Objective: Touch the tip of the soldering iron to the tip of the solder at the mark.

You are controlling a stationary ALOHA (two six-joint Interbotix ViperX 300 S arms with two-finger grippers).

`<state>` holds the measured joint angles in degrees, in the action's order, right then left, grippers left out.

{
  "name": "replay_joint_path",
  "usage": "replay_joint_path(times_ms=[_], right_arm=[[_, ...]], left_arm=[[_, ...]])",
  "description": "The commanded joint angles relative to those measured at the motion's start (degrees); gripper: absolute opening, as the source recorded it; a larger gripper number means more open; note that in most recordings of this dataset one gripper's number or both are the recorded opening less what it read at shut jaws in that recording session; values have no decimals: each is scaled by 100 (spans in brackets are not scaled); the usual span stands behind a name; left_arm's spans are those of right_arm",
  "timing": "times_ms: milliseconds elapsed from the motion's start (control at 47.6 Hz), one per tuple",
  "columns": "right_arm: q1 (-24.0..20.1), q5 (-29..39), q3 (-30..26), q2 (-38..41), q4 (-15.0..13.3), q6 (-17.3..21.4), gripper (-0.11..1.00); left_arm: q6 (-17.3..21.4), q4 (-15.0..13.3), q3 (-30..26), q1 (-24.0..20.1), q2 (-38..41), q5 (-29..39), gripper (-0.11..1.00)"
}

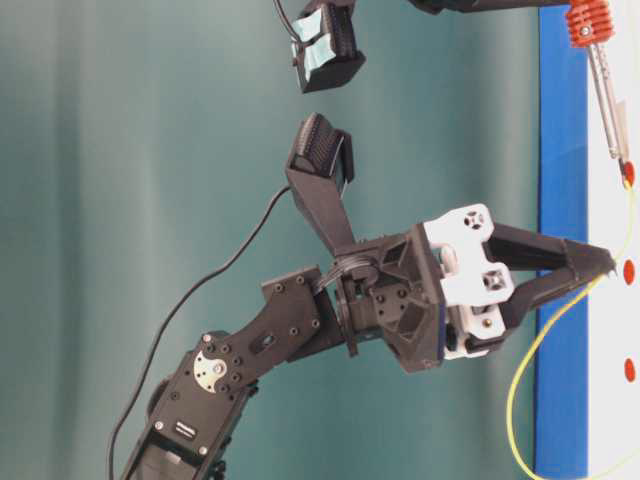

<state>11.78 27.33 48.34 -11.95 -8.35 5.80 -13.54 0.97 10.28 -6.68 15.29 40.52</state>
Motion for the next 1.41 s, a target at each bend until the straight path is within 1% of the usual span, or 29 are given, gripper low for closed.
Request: replay_joint_path(times_ms=[0,1177,1387], right_arm=[[-9,-18,-132,-35,0,9,6],[-9,-18,-141,-35,0,9,6],[-18,-18,-132,-44,0,0,6]], left_arm=[[0,9,-123,9,-105,-18,1],[0,9,-105,9,-123,18,1],[-9,9,-26,35,-439,70,1]])
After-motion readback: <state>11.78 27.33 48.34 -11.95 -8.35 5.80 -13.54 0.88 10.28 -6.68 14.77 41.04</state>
